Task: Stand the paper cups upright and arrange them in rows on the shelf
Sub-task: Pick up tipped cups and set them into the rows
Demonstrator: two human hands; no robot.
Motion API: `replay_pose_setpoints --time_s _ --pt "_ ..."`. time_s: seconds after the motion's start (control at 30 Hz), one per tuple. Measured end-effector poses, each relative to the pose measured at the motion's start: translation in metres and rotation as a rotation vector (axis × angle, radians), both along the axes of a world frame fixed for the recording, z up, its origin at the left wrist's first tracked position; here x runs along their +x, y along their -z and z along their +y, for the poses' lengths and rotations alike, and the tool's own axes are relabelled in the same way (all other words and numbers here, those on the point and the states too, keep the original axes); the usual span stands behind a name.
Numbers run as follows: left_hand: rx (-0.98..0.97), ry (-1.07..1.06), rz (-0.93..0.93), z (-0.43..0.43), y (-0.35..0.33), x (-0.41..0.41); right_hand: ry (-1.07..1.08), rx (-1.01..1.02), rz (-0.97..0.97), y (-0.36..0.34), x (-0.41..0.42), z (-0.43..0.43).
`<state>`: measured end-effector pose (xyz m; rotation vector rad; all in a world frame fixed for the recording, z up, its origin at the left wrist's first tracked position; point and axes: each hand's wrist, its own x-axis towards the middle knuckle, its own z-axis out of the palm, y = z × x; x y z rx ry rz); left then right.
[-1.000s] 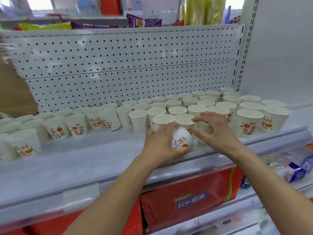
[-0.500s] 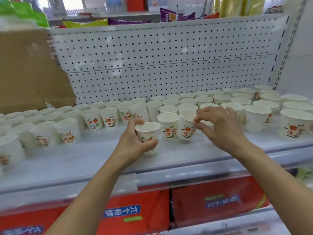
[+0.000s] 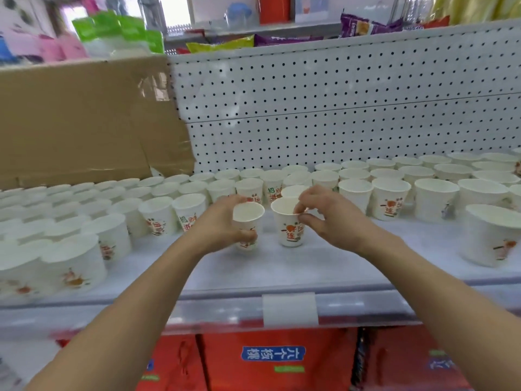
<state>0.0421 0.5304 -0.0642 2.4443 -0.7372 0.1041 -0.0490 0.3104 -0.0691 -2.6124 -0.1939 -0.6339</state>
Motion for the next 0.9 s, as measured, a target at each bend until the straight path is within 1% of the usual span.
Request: replay_pose_setpoints --time_s 0.1,0.13,0.23,0.4,0.53,0.77,0.9 --pt "0.168 0.002 -0.114 0.009 -0.01 0.01 -0.001 0.029 0.006 0.002 0.014 0.013" --pt "0.179 0.002 -0.12 0.012 -0.015 0.012 -0.003 0.034 0.001 0.003 0.017 0.016" --pt "0.146 0.032 -0.046 0.02 -0.03 0.021 0.003 0.028 0.005 0.003 0.028 0.027" --pt "0.182 0.056 -0.01 0.025 -0.042 0.042 0.057 -0.004 0.015 0.003 0.046 0.042" --pt "0.192 0.09 0.02 0.027 -0.049 0.055 0.112 -0.055 -0.016 0.003 0.056 0.052" --pt "0.188 0.133 0.025 0.032 -0.05 0.064 0.129 -0.079 -0.039 0.005 0.065 0.065" --pt "0.19 0.144 0.012 0.033 -0.05 0.066 0.111 -0.058 -0.056 0.008 0.065 0.067"
